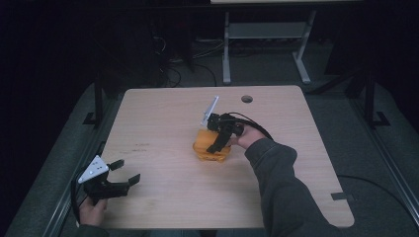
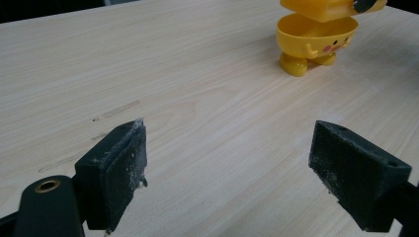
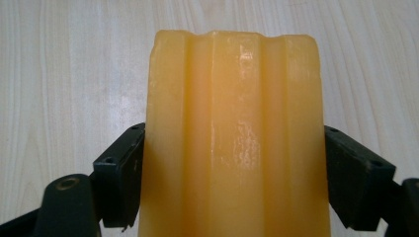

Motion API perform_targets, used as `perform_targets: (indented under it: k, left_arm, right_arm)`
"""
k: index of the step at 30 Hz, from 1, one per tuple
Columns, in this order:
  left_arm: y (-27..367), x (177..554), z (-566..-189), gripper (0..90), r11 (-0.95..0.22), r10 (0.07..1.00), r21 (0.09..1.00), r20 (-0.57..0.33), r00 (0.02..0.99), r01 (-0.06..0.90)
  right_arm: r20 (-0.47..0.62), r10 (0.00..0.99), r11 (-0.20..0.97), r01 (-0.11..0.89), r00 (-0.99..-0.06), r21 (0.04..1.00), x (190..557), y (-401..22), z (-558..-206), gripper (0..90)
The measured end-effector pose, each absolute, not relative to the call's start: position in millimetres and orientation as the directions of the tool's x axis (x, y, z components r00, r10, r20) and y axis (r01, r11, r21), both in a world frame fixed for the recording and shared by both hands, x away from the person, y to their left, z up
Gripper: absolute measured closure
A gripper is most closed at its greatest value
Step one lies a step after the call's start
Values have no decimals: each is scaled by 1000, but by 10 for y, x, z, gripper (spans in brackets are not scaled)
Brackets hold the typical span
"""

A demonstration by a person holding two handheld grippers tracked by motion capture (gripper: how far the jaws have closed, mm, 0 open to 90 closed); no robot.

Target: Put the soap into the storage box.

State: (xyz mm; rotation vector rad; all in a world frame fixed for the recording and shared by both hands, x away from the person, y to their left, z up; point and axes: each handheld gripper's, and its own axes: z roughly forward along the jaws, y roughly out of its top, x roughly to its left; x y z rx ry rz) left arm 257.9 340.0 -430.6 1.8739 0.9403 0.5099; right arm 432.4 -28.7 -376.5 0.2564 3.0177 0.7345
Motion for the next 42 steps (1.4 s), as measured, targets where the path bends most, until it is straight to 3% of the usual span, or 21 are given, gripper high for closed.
perform_targets:
  k: [42]
  left_arm:
    - [3394, 2581, -4307, 142, -260, 783, 882, -45, 620, 393]
  right_arm:
    - [7, 153, 882, 140, -988, 450, 4288, -226, -3915, 200]
